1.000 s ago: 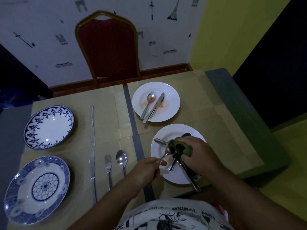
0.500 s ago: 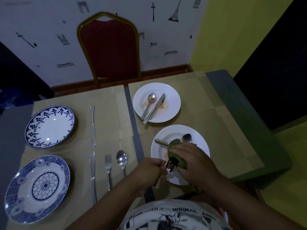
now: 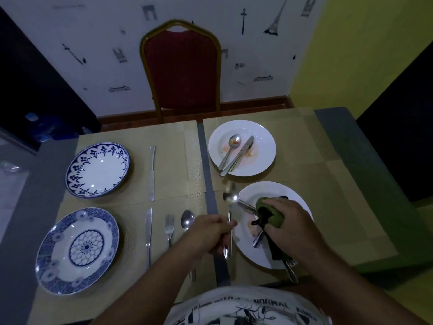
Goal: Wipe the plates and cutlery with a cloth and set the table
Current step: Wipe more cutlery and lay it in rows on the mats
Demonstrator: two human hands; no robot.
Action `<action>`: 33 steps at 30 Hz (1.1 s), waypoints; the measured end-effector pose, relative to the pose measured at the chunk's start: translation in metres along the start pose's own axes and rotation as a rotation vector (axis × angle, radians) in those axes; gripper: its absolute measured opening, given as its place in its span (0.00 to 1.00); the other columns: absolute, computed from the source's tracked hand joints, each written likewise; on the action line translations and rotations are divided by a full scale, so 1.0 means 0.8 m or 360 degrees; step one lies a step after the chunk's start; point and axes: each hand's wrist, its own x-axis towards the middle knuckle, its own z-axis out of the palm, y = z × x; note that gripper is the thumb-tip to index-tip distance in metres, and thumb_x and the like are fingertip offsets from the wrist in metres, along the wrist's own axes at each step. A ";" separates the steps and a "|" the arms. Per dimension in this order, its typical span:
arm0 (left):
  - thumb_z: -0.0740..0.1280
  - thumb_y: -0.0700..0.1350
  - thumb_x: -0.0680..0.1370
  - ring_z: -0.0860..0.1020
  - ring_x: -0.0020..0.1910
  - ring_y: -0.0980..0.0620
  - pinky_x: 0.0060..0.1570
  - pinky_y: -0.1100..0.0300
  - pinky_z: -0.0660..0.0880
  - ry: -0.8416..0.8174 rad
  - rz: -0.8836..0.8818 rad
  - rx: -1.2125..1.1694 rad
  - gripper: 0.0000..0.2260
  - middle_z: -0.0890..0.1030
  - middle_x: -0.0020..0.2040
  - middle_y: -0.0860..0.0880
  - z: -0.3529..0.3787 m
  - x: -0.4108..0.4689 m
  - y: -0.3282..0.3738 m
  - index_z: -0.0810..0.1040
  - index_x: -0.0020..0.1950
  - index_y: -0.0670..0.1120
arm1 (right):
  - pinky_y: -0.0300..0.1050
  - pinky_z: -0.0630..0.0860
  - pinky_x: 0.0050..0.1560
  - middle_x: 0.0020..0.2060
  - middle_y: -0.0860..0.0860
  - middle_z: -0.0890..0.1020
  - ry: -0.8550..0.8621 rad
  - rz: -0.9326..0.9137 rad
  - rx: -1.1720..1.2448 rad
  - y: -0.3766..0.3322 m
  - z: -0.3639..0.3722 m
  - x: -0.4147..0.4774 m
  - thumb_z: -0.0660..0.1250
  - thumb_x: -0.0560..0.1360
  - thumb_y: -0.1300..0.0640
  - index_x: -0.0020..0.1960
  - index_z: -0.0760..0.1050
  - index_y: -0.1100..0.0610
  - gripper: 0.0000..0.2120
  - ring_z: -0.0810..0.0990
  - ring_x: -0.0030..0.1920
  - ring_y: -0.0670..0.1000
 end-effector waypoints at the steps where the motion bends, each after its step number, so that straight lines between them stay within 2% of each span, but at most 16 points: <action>1: 0.68 0.45 0.80 0.75 0.25 0.52 0.24 0.65 0.66 0.0016 0.0038 0.0000 0.09 0.82 0.31 0.48 -0.004 -0.002 0.005 0.83 0.55 0.42 | 0.24 0.63 0.50 0.55 0.42 0.79 -0.0016 -0.0006 0.0014 -0.002 0.004 0.001 0.72 0.65 0.63 0.63 0.78 0.49 0.27 0.72 0.56 0.41; 2: 0.66 0.45 0.82 0.78 0.28 0.51 0.26 0.65 0.68 0.0039 0.0067 -0.0017 0.08 0.85 0.35 0.47 -0.007 -0.004 0.009 0.82 0.55 0.43 | 0.25 0.64 0.52 0.55 0.41 0.79 -0.0029 -0.0015 0.0027 -0.005 0.008 0.002 0.72 0.65 0.63 0.63 0.78 0.49 0.27 0.73 0.57 0.42; 4: 0.62 0.46 0.83 0.84 0.39 0.49 0.35 0.62 0.74 0.0077 0.0062 -0.0092 0.10 0.87 0.45 0.48 -0.016 -0.004 0.018 0.82 0.55 0.44 | 0.32 0.68 0.56 0.54 0.40 0.79 -0.0044 -0.0017 0.0061 -0.011 0.012 0.005 0.71 0.64 0.63 0.63 0.78 0.48 0.28 0.74 0.59 0.44; 6: 0.60 0.49 0.83 0.83 0.49 0.45 0.43 0.55 0.77 0.0081 0.0047 -0.0245 0.14 0.87 0.49 0.45 -0.024 -0.003 0.023 0.81 0.55 0.42 | 0.35 0.69 0.58 0.54 0.38 0.79 -0.0027 -0.0020 0.0083 -0.020 0.012 0.008 0.71 0.65 0.63 0.63 0.78 0.47 0.28 0.74 0.58 0.42; 7: 0.60 0.49 0.83 0.83 0.50 0.43 0.44 0.54 0.78 0.0093 0.0076 -0.0302 0.14 0.86 0.50 0.43 -0.027 -0.002 0.022 0.80 0.55 0.42 | 0.35 0.69 0.58 0.53 0.37 0.78 -0.0013 -0.0029 0.0090 -0.025 0.011 0.010 0.71 0.65 0.64 0.63 0.78 0.47 0.27 0.74 0.57 0.41; 10: 0.64 0.41 0.82 0.82 0.44 0.45 0.37 0.56 0.79 0.0173 0.0218 -0.0410 0.06 0.83 0.47 0.40 -0.034 -0.002 0.014 0.76 0.56 0.39 | 0.34 0.68 0.58 0.52 0.36 0.77 0.0000 -0.0055 0.0117 -0.037 0.009 0.013 0.72 0.66 0.65 0.62 0.79 0.48 0.26 0.72 0.54 0.38; 11: 0.64 0.37 0.81 0.83 0.44 0.46 0.36 0.55 0.80 0.0166 0.0230 -0.0499 0.06 0.82 0.48 0.40 -0.035 0.000 0.011 0.75 0.57 0.39 | 0.34 0.68 0.58 0.52 0.38 0.78 -0.0005 -0.0055 0.0132 -0.039 0.010 0.014 0.72 0.66 0.65 0.61 0.79 0.49 0.26 0.72 0.53 0.38; 13: 0.62 0.33 0.81 0.83 0.45 0.45 0.41 0.49 0.82 0.0128 0.0224 -0.0694 0.10 0.83 0.51 0.41 -0.038 0.004 0.005 0.72 0.60 0.42 | 0.34 0.68 0.58 0.53 0.40 0.80 -0.0025 -0.0045 0.0153 -0.040 0.014 0.016 0.73 0.65 0.65 0.61 0.79 0.48 0.26 0.74 0.55 0.39; 15: 0.61 0.33 0.81 0.83 0.46 0.44 0.44 0.47 0.81 0.0134 0.0209 -0.0800 0.14 0.84 0.53 0.41 -0.041 0.009 0.000 0.70 0.63 0.46 | 0.28 0.65 0.58 0.53 0.40 0.80 -0.0044 -0.0044 0.0166 -0.042 0.019 0.015 0.73 0.65 0.65 0.61 0.79 0.48 0.26 0.73 0.55 0.39; 17: 0.60 0.33 0.81 0.83 0.42 0.45 0.39 0.49 0.81 0.0166 0.0198 -0.0863 0.15 0.83 0.50 0.40 -0.046 0.013 -0.003 0.68 0.64 0.49 | 0.19 0.59 0.54 0.52 0.40 0.79 -0.0064 -0.0059 0.0164 -0.047 0.022 0.015 0.73 0.66 0.65 0.61 0.79 0.48 0.25 0.72 0.54 0.38; 18: 0.60 0.34 0.81 0.82 0.39 0.46 0.35 0.51 0.79 0.0174 0.0188 -0.0903 0.15 0.83 0.48 0.39 -0.049 0.015 -0.004 0.68 0.64 0.50 | 0.18 0.59 0.53 0.52 0.40 0.79 -0.0073 -0.0062 0.0178 -0.050 0.024 0.015 0.73 0.67 0.66 0.61 0.79 0.49 0.25 0.72 0.54 0.39; 21: 0.63 0.41 0.82 0.77 0.31 0.51 0.31 0.56 0.74 0.0265 0.0151 -0.0873 0.12 0.80 0.42 0.43 -0.057 0.022 -0.008 0.69 0.64 0.52 | 0.26 0.63 0.55 0.53 0.41 0.79 -0.0114 -0.0045 0.0225 -0.057 0.032 0.016 0.72 0.67 0.66 0.61 0.79 0.49 0.25 0.74 0.55 0.42; 23: 0.63 0.44 0.83 0.74 0.29 0.53 0.28 0.59 0.71 0.0343 0.0178 -0.0716 0.09 0.77 0.39 0.45 -0.062 0.027 -0.009 0.72 0.63 0.49 | 0.30 0.64 0.55 0.54 0.42 0.79 -0.0134 -0.0035 0.0227 -0.062 0.037 0.019 0.73 0.67 0.65 0.62 0.79 0.50 0.25 0.74 0.55 0.43; 27: 0.58 0.44 0.85 0.74 0.27 0.55 0.31 0.60 0.69 0.0355 0.0168 -0.0685 0.12 0.73 0.40 0.46 -0.072 0.031 -0.004 0.81 0.57 0.44 | 0.27 0.63 0.51 0.51 0.41 0.78 -0.0132 -0.0064 0.0226 -0.078 0.044 0.029 0.73 0.66 0.65 0.61 0.79 0.51 0.24 0.74 0.53 0.43; 30: 0.60 0.44 0.83 0.74 0.28 0.54 0.33 0.60 0.70 0.0317 0.0103 -0.0715 0.11 0.69 0.37 0.47 -0.085 0.037 0.003 0.82 0.58 0.46 | 0.22 0.65 0.48 0.49 0.38 0.77 -0.0152 -0.0086 0.0236 -0.091 0.049 0.040 0.73 0.66 0.66 0.60 0.80 0.50 0.24 0.74 0.48 0.37; 33: 0.63 0.41 0.82 0.74 0.31 0.54 0.33 0.61 0.72 0.0304 0.0170 -0.0699 0.07 0.74 0.36 0.46 -0.101 0.048 0.005 0.81 0.54 0.46 | 0.22 0.65 0.48 0.48 0.35 0.76 -0.0122 -0.0118 0.0208 -0.100 0.057 0.052 0.73 0.65 0.66 0.60 0.80 0.50 0.25 0.72 0.48 0.36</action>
